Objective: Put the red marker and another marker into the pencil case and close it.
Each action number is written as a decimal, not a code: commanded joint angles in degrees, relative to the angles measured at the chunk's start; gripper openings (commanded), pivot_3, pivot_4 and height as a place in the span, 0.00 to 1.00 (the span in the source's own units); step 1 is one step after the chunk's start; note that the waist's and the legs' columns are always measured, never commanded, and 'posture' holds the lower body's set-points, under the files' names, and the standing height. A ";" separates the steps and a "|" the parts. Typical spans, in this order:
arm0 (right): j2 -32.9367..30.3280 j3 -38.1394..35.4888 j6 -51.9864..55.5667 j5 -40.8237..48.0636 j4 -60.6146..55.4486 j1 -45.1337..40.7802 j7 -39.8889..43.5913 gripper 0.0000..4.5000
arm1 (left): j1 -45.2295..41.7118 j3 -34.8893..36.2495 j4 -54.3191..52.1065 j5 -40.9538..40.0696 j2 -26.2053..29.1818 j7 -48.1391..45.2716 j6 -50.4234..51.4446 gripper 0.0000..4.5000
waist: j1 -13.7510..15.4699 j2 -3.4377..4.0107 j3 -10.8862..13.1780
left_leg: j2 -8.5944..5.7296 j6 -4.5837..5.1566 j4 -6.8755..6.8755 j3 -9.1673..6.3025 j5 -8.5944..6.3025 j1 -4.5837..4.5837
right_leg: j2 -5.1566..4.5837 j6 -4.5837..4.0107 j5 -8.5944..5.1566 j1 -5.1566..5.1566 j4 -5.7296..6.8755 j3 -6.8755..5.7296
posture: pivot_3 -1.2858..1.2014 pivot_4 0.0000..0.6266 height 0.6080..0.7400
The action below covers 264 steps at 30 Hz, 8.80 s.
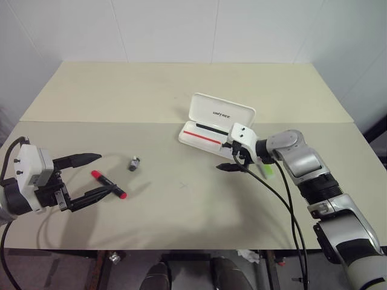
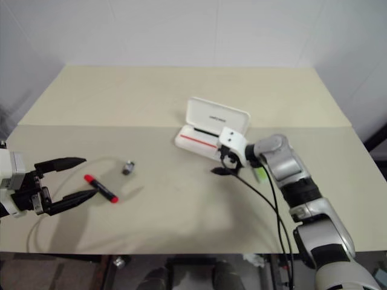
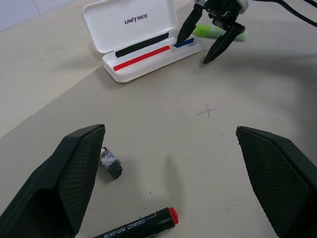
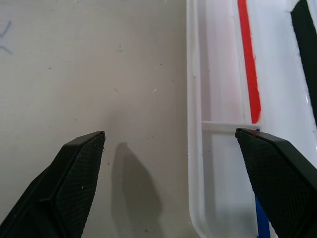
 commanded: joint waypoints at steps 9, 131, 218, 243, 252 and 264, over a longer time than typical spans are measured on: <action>3.05 1.42 0.05 -3.29 6.69 -4.82 -0.36 0.71 | -0.26 2.53 -1.67 -1.28 0.12 1.79 -0.31 1.00 | -0.49 -0.02 -0.01 | 0.00 0.00 0.01 0.00 0.00 0.01 | 0.02 0.00 0.00 0.00 0.04 0.01 | 0.52 0.24 1.00; -5.74 -15.07 -29.25 16.09 0.00 10.86 11.64 0.99 | -23.57 -8.57 -17.07 17.73 -57.51 89.59 53.88 1.00 | 0.55 -0.18 -0.04 | -0.18 0.10 1.16 -0.21 -0.09 0.25 | 0.09 0.46 0.29 0.98 -0.17 -0.10 | 0.52 0.24 1.00; -11.26 -25.96 -21.71 21.14 -17.59 31.96 1.70 1.00 | -66.46 -56.75 48.85 34.43 -30.26 -9.34 -3.96 0.42 | 1.75 0.03 0.09 | -0.12 0.25 0.96 -0.16 -0.35 0.01 | 0.04 0.45 0.16 0.82 -0.46 -0.15 | 0.52 0.24 1.00; -3.14 -25.52 -14.69 15.00 -21.17 36.39 -20.89 1.00 | -50.16 -41.17 20.38 19.15 -24.21 -9.59 -5.60 1.00 | 1.76 0.05 0.08 | -0.11 0.19 1.13 -0.17 -0.31 0.11 | 0.03 0.46 0.13 0.78 0.00 -0.09 | 0.52 0.24 1.00; -0.21 -25.55 -11.90 11.27 -14.73 33.64 -28.93 1.00 | -38.73 -31.53 14.25 9.06 -15.45 -15.54 -6.36 1.00 | 1.57 0.06 0.07 | -0.09 0.21 1.07 -0.16 -0.29 0.14 | 0.02 0.40 0.10 0.79 -0.02 -0.10 | 0.52 0.24 1.00; 1.72 -24.26 -0.68 11.30 -11.96 30.10 -31.91 1.00 | -30.73 -22.77 11.48 5.80 -8.21 -14.26 -6.94 1.00 | 1.24 0.04 0.05 | -0.08 0.23 1.09 -0.16 -0.29 0.24 | 0.02 0.35 0.11 0.88 -0.02 -0.10 | 0.52 0.24 1.00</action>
